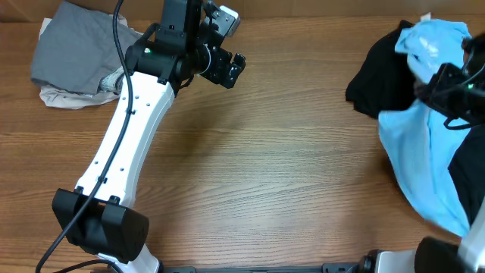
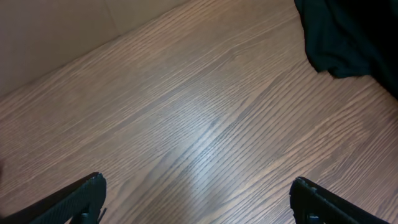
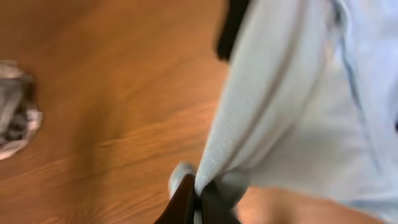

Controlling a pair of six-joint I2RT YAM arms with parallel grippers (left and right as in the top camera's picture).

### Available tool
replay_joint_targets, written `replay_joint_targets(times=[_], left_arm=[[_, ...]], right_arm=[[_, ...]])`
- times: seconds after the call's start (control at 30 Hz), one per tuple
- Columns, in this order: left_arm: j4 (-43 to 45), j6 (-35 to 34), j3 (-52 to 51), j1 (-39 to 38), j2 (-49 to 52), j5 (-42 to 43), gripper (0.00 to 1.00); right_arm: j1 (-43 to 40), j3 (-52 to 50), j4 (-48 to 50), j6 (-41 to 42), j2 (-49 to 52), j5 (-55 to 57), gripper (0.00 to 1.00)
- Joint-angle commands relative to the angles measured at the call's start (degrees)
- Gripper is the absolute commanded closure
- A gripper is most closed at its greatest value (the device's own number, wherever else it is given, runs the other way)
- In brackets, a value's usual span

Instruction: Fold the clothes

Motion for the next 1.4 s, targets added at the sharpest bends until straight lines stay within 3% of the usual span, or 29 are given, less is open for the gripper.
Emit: replay_joint_targets(times=[0.0,0.4,0.7,0.77,0.97,1.03,1.13,1.37], left_arm=[[0.1,-0.2,1.3,-0.3,0.1,0.9,0.01],[-0.4,4.9,1.2,-2.2,2.4,13.4,0.0],[1.5,6.3,1.2,-8.8,10.6,15.3,0.0],[1.4,6.3,1.2,-10.9,12.1,15.4,0.0],[2.2,6.3,1.2,-15.9,12.5,15.1,0.0],[3.0,6.3,1.2,-16.5,12.5,14.9,0.0],[3.8,6.3,1.2,-16.4,12.5,14.7,0.0],[6.4,6.2,1.2,-16.1,12.5,11.8,0.0]], right_arm=[[4.1,5.3,-0.2,-0.2,-7.7,-3.6,0.96],[14.1,1.3,-0.3,1.2,-24.4,-5.0,0.96],[14.1,-6.9,-0.2,1.3,-26.3,-0.9,0.96],[14.0,-9.2,-0.2,3.0,-26.3,4.5,0.96],[13.7,-10.2,-0.2,19.8,-26.3,28.6,0.96],[12.1,-10.2,-0.2,24.1,-26.3,36.0,0.96],[5.8,-12.6,-0.2,24.1,-26.3,35.8,0.96],[-5.6,-31.6,0.7,19.2,-26.3,23.2,0.96]])
